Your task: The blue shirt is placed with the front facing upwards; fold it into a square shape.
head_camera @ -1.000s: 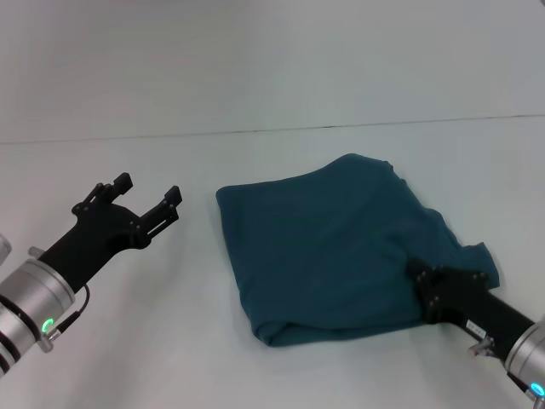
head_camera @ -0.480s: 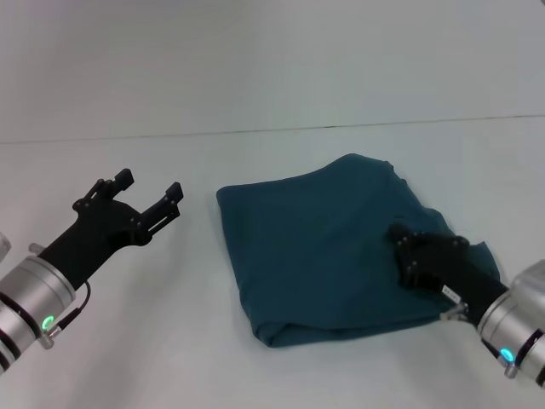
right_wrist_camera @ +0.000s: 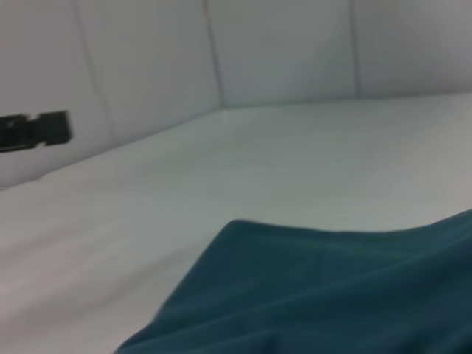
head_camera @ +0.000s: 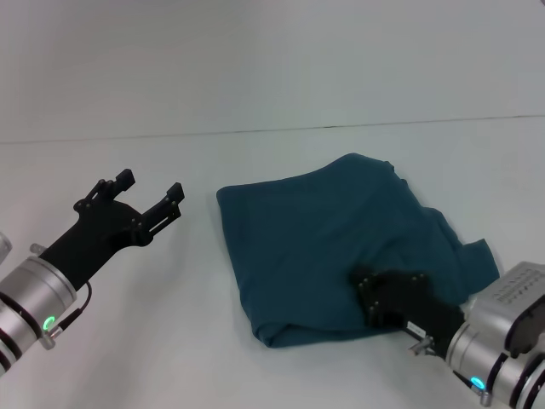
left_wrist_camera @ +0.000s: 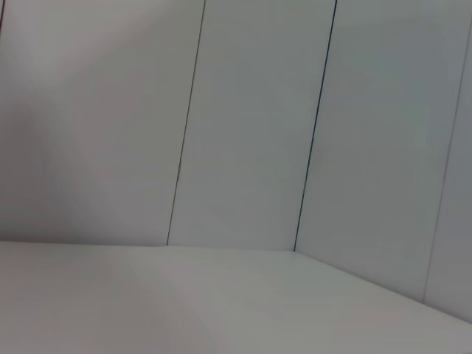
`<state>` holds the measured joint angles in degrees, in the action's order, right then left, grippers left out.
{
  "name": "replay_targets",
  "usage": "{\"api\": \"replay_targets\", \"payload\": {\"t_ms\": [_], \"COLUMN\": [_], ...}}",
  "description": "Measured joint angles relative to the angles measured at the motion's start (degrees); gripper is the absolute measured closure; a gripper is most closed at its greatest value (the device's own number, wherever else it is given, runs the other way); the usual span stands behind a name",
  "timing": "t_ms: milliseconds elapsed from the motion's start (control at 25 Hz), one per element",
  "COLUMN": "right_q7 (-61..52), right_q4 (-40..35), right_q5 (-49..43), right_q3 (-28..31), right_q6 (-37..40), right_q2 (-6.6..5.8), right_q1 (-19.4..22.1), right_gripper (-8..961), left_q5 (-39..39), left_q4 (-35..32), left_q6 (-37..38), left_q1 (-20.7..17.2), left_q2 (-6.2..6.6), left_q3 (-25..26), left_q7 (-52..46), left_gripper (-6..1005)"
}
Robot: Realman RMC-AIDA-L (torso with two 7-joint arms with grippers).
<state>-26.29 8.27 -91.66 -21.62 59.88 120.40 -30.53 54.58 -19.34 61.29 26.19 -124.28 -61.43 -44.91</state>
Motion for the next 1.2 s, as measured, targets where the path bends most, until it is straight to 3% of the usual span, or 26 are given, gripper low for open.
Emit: {"api": "replay_targets", "payload": {"t_ms": [560, 680, 920, 1080, 1200], "right_q7": [-1.96, -1.98, -2.26, -1.67, -0.06], "right_q4": [5.09, 5.65, 1.99, -1.39, -2.08], "right_q5": [-5.98, -5.73, -4.96, -4.86, -4.76], "right_q3": [0.18, 0.57, 4.72, 7.74, 9.15], "right_q6": [-5.75, -2.98, 7.35, 5.42, 1.61], "right_q2": [0.29, 0.01, -0.35, -0.15, -0.05], "right_q1": [-7.50, -6.74, -1.24, -1.41, -3.89], "right_gripper": [912, 910, 907, 905, 904], "left_q5": [0.00, 0.00, 0.00, 0.07, 0.09], "left_q4": [-0.17, -0.17, -0.12, -0.08, 0.09], "left_q6": [-0.36, -0.22, 0.13, 0.07, -0.15], "left_q1": [0.42, 0.51, 0.44, 0.38, 0.42], "left_q2": [0.09, 0.09, 0.08, 0.02, 0.00], "left_q3": [-0.18, -0.18, -0.18, -0.70, -0.87], "left_q7": [0.00, 0.00, 0.00, 0.00, 0.00], "left_gripper": [111, 112, 112, 112, 112]}}
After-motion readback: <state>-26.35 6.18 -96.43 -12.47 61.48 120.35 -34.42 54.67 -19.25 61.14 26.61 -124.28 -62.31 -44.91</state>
